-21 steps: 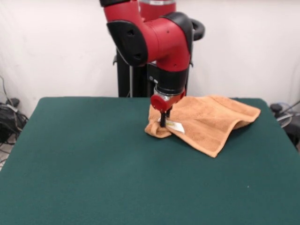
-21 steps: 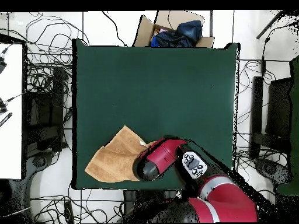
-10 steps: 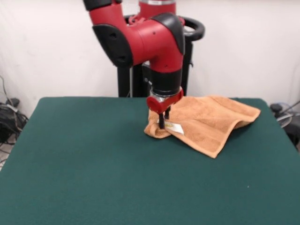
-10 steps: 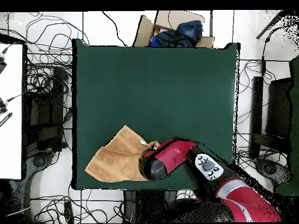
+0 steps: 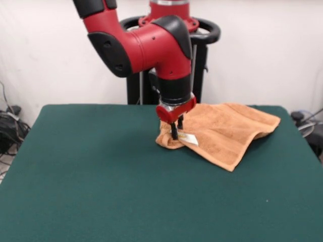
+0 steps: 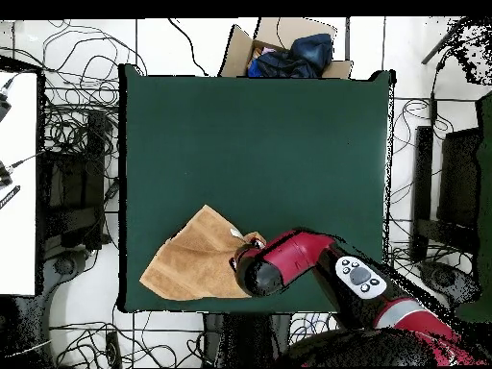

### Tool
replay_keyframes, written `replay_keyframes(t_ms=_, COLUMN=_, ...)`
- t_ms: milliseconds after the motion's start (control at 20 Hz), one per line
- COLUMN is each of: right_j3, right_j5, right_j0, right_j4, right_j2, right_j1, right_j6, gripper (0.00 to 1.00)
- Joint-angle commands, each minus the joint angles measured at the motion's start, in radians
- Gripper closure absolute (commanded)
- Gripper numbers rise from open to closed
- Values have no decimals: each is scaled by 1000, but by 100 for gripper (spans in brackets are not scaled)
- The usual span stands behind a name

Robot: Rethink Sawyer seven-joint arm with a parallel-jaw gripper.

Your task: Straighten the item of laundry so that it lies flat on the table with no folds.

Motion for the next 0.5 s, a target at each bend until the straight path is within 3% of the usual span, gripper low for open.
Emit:
replay_keyframes(t_ms=50, right_j3=-71, right_j5=-86, right_j0=-2, right_j4=-13, right_j2=145, right_j1=99, right_j6=-34, gripper=100)
replay_keyframes(t_ms=500, right_j3=-45, right_j5=-128, right_j0=-19, right_j4=-40, right_j2=157, right_j1=97, right_j6=-10, gripper=100)
